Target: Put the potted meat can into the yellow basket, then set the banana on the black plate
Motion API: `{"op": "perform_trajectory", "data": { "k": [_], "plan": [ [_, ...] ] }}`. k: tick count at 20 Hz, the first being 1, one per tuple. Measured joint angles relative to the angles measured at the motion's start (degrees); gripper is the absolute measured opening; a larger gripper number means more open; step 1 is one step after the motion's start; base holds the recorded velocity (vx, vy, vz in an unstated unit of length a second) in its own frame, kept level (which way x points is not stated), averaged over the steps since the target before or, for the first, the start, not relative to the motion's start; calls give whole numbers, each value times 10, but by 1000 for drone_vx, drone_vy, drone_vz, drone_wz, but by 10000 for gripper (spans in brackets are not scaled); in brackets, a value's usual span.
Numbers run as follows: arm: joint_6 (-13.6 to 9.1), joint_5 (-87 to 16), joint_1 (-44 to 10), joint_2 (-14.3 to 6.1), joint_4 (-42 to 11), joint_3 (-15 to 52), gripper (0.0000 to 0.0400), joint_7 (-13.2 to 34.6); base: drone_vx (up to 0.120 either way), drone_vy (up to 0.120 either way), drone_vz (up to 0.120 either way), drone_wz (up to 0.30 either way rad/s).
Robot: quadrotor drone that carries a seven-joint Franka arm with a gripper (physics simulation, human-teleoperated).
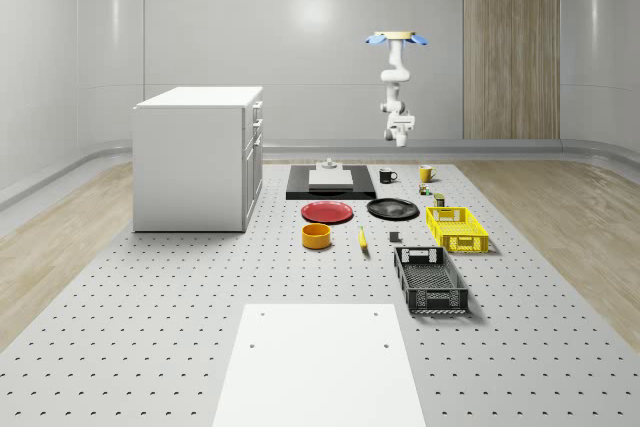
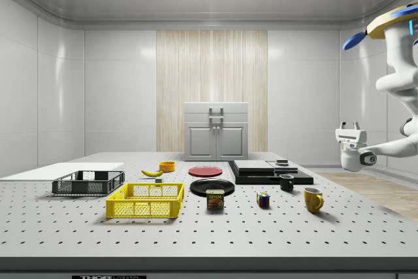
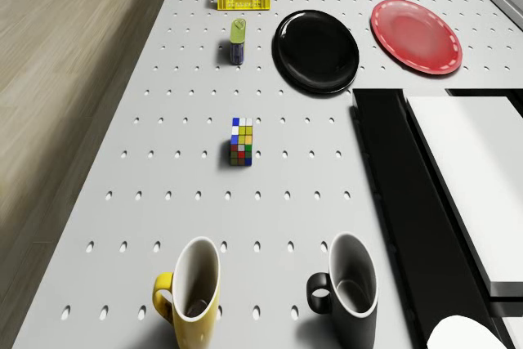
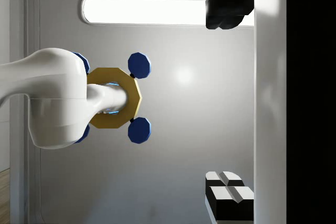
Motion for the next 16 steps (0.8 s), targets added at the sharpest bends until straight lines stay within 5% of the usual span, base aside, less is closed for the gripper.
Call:
{"op": "perform_trajectory", "data": {
  "k": [16],
  "plan": [
    [7,-6,-2,-5,-4,5,400,1,120,120,0,0]
  ]
}}
